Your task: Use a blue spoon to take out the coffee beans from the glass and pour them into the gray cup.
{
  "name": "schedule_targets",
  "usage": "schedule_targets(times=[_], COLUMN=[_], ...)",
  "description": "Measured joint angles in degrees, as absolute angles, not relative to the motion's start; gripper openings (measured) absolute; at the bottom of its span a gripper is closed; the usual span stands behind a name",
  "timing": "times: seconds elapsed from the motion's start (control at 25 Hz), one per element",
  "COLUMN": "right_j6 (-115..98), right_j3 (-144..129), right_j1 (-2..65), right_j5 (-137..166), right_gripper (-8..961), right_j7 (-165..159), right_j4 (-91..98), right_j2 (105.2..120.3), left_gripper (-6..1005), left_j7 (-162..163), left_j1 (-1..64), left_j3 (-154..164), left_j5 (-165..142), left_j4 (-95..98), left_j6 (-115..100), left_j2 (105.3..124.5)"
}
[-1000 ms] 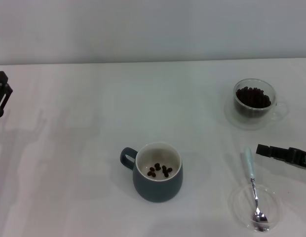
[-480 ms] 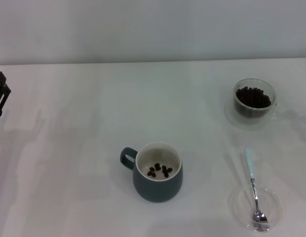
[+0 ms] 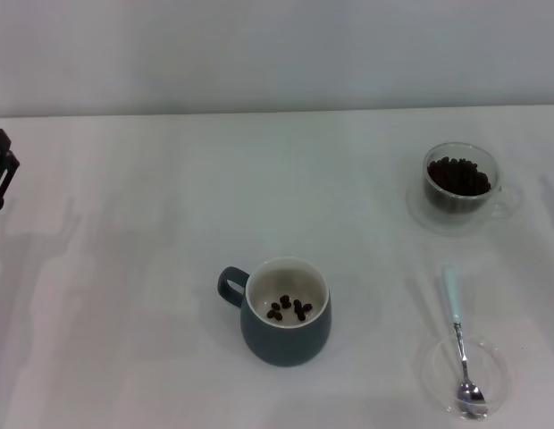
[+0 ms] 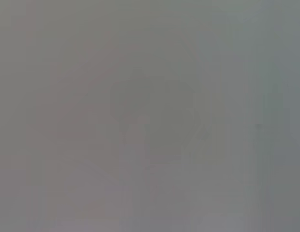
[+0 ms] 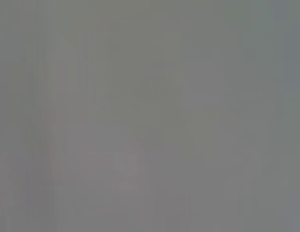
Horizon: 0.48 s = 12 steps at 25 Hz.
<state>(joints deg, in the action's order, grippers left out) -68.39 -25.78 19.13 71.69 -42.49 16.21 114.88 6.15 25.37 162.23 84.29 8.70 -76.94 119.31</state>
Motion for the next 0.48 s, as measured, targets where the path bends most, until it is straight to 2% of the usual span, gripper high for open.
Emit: schedule_targets(times=[0.24, 0.32, 0.48], right_j6=[-63.54, -63.28, -63.34], right_j3=[-25.53, -25.48, -25.38], right_j1=[22.95, 23.51, 24.10], right_j5=[56.28, 53.08, 49.19], right_gripper=[367, 493, 624], right_j7=[-19.16, -17.00, -13.81], right_j4=[9.57, 9.11, 8.54], right_j2=[115.11, 115.12, 115.13], left_gripper=[883, 883, 883], left_j7=[6.39, 6.44, 6.47], left_j1=[25.50, 25.55, 25.65], left_j3=[162.18, 162.16, 162.16], left_j5=[84.34, 84.36, 84.38], left_j4=[8.90, 9.14, 9.22], left_j6=[-76.33, -76.29, -76.35], left_j2=[119.35, 119.36, 119.48])
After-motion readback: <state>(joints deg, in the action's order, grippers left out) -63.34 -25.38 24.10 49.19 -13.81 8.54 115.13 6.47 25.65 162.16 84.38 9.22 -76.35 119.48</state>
